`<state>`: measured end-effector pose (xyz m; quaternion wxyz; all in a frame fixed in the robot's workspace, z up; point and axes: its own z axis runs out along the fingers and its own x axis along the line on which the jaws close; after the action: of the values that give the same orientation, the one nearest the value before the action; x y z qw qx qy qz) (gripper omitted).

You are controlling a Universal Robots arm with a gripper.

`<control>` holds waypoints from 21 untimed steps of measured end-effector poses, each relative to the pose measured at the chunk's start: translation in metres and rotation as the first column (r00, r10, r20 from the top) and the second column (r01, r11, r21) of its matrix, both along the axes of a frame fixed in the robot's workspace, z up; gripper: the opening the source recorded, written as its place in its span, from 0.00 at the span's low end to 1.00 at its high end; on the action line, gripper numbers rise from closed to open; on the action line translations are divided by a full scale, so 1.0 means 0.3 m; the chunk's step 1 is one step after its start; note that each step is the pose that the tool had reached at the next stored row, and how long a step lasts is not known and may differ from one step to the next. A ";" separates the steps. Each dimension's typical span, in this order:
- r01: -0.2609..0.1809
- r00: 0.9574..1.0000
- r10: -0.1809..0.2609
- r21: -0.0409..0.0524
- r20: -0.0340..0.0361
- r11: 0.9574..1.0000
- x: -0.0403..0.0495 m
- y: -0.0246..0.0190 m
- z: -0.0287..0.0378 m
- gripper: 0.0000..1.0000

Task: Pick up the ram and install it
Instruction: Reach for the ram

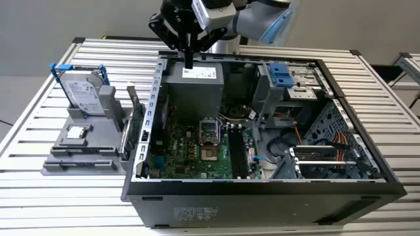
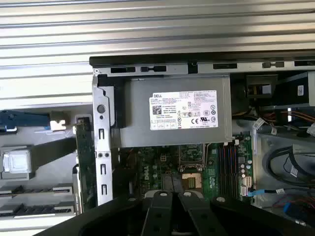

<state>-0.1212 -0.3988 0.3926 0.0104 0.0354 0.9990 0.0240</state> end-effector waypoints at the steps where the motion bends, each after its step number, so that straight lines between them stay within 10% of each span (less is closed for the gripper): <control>1: 0.000 1.000 0.000 0.000 0.000 1.000 0.000 0.000 0.000 0.00; 21: -0.013 1.000 0.013 0.000 0.000 1.000 -0.020 0.000 0.000 0.00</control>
<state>-0.1272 -0.3988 0.3926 0.0102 0.0288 0.9992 0.0241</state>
